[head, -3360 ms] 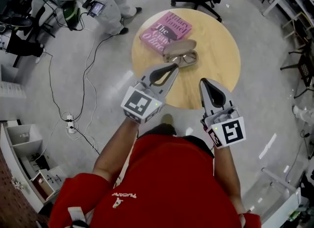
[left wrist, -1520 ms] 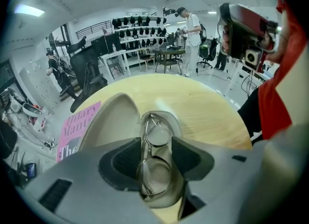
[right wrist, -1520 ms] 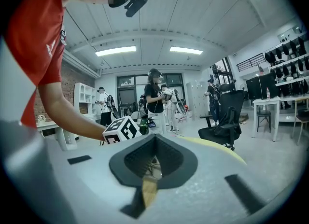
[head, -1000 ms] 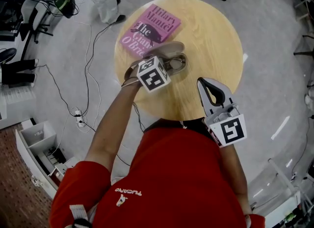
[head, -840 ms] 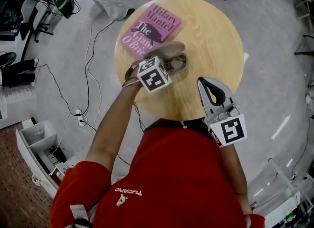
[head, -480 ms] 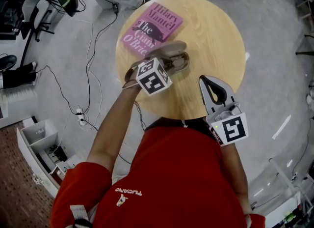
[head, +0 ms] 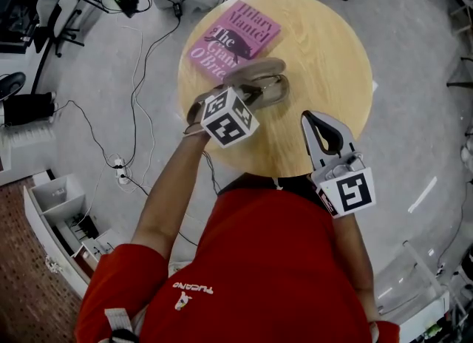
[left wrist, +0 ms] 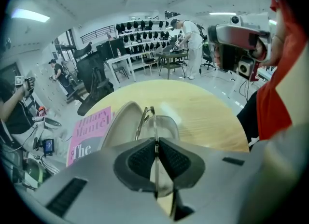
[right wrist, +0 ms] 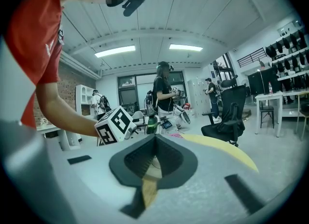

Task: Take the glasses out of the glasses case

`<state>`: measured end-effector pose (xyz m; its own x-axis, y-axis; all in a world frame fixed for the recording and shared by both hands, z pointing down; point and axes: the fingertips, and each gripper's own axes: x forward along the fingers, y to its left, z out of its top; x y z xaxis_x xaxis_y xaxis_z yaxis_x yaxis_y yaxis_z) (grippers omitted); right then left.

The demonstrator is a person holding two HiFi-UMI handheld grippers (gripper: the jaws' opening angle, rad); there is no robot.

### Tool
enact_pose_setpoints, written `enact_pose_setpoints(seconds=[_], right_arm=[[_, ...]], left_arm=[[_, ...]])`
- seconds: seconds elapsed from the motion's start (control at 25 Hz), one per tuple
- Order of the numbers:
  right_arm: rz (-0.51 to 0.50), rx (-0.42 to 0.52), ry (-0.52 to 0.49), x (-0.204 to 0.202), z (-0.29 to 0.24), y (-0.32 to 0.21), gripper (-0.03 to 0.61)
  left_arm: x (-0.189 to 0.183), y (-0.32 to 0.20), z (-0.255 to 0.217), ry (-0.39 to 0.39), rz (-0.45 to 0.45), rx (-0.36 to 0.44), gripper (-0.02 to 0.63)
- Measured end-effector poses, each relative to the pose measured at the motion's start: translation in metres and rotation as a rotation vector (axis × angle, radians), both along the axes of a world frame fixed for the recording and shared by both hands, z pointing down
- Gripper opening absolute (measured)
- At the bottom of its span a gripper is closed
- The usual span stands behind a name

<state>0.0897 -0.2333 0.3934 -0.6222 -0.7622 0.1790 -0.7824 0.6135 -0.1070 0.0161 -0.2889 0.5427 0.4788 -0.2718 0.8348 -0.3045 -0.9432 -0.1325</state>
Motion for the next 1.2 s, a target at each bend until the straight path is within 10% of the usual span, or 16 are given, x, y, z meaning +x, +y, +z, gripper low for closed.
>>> enact_pose_setpoints(seconds=[0.44,1.2], right_arm=[[-0.013,0.021,-0.015,-0.006,-0.009,0.002,0.005],[-0.045,0.093,-0.048,-0.013,-0.046,0.02,0.005]], left_arm=[[0.008,0.011,-0.048,0.122,-0.031,0.059,0.025],[0.02,0.055,-0.154,0.562,-0.176,0.195,0.025]])
